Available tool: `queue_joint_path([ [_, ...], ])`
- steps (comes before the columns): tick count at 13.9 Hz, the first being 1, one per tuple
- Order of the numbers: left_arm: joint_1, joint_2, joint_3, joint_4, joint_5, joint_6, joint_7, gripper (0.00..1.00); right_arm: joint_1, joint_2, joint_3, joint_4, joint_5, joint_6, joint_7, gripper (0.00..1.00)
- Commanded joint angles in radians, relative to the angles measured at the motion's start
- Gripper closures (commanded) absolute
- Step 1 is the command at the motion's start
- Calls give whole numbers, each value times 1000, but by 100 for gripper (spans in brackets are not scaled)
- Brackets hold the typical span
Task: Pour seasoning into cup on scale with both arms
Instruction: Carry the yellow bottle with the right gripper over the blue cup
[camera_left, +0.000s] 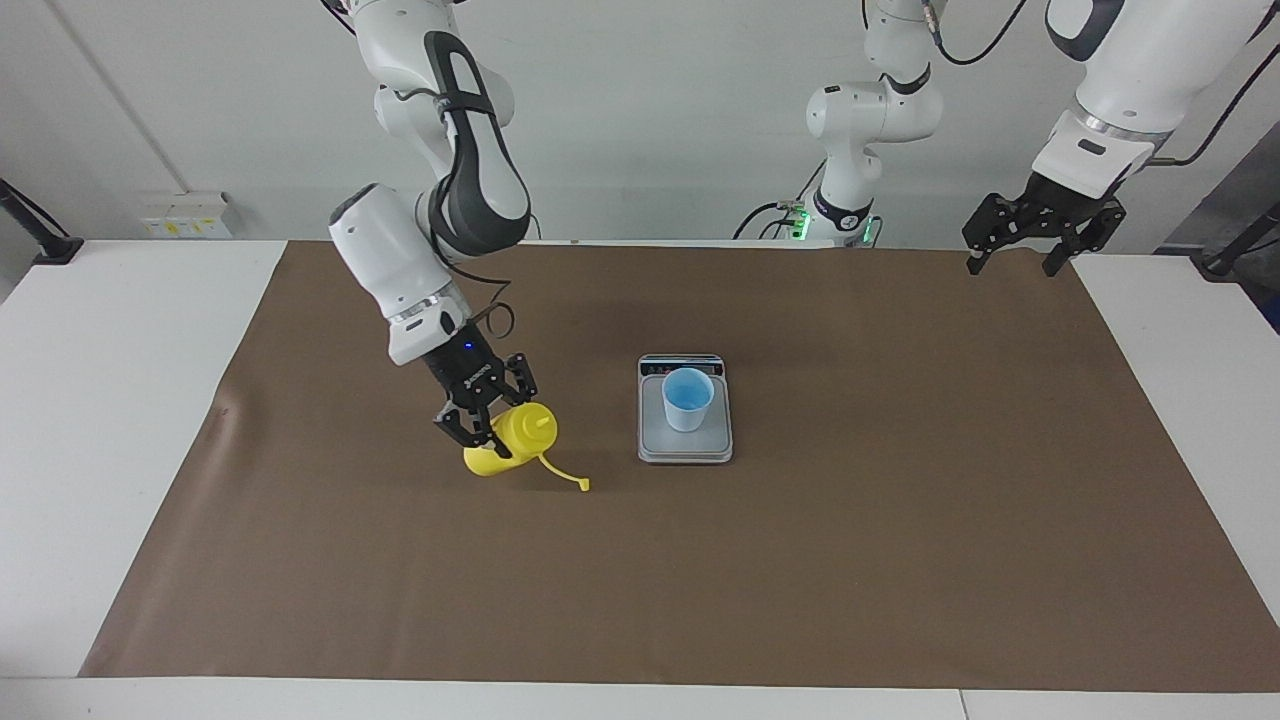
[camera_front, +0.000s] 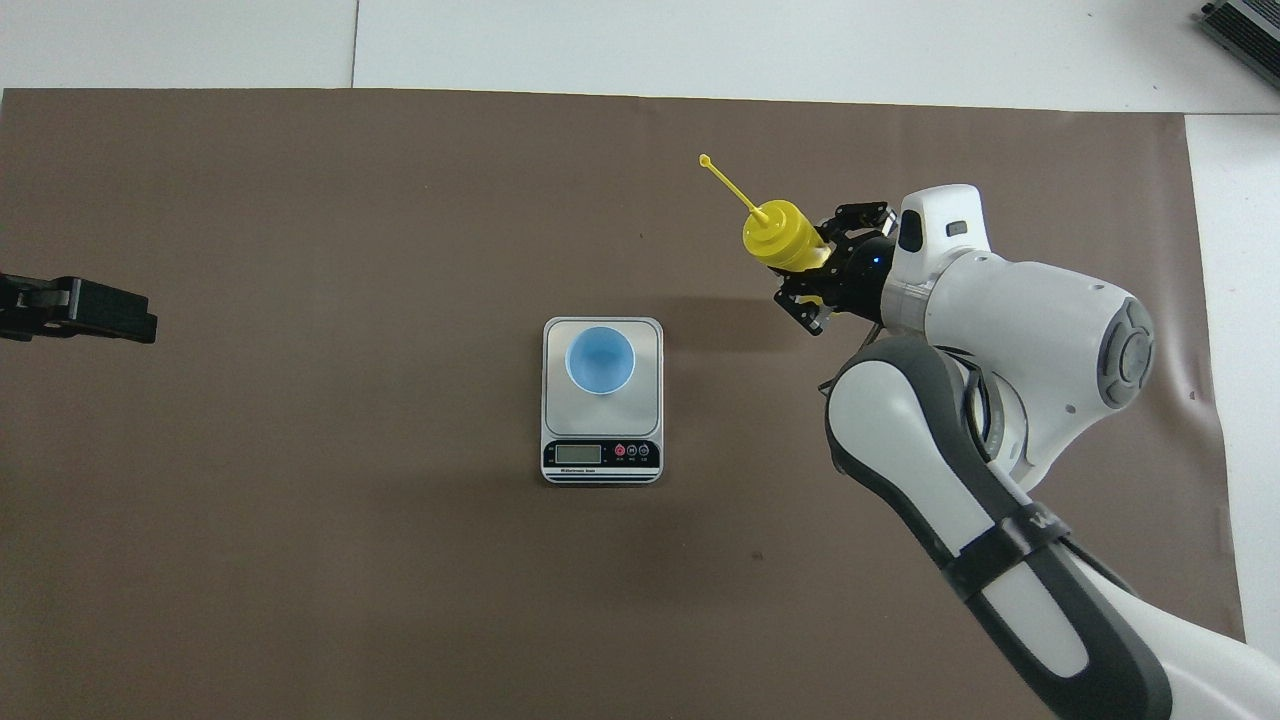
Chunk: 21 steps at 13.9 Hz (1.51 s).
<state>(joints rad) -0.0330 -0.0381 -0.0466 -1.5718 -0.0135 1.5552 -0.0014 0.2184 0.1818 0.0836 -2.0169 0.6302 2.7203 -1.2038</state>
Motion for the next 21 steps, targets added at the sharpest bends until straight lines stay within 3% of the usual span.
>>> queue_joint_path([
  [1,16,-28,-6,-33,-16,9,6,0,2,-7,-4,7,-201,-1,172,100],
  [7,16,-28,-6,-33,-16,9,8,0,88,-7,-5,13,-815,-23,692,100],
  [10,16,-28,-6,-33,-16,9,6,0,125,-5,-2,17,-1091,-54,857,100],
  [21,16,-28,-6,-33,-16,9,6,0,219,13,2,44,-1484,-197,888,100],
])
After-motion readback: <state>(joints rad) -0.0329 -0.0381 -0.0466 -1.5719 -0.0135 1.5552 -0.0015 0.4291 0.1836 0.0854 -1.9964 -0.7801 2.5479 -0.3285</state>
